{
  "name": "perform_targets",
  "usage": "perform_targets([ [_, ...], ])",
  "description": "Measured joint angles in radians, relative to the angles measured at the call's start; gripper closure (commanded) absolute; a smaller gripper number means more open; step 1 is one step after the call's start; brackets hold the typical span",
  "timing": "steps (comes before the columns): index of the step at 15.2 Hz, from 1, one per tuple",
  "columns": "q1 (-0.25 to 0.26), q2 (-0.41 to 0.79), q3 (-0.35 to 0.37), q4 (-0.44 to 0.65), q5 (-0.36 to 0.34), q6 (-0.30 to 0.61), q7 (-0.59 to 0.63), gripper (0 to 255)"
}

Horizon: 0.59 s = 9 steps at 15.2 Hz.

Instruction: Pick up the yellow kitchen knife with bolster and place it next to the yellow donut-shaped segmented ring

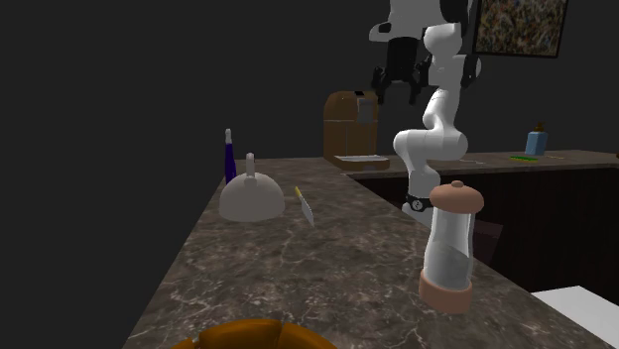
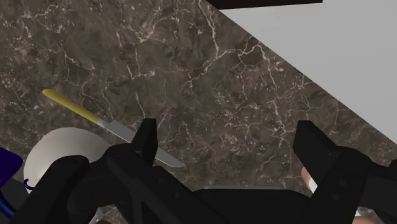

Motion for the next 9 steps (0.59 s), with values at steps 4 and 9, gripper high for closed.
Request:
perform_targets([
  [4, 0.011, -0.014, -0.050, -0.057, -0.029, 0.049, -0.093, 0],
  [9, 0.032, -0.001, -0.181, -0.163, -0.104, 0.189, -0.322, 0],
])
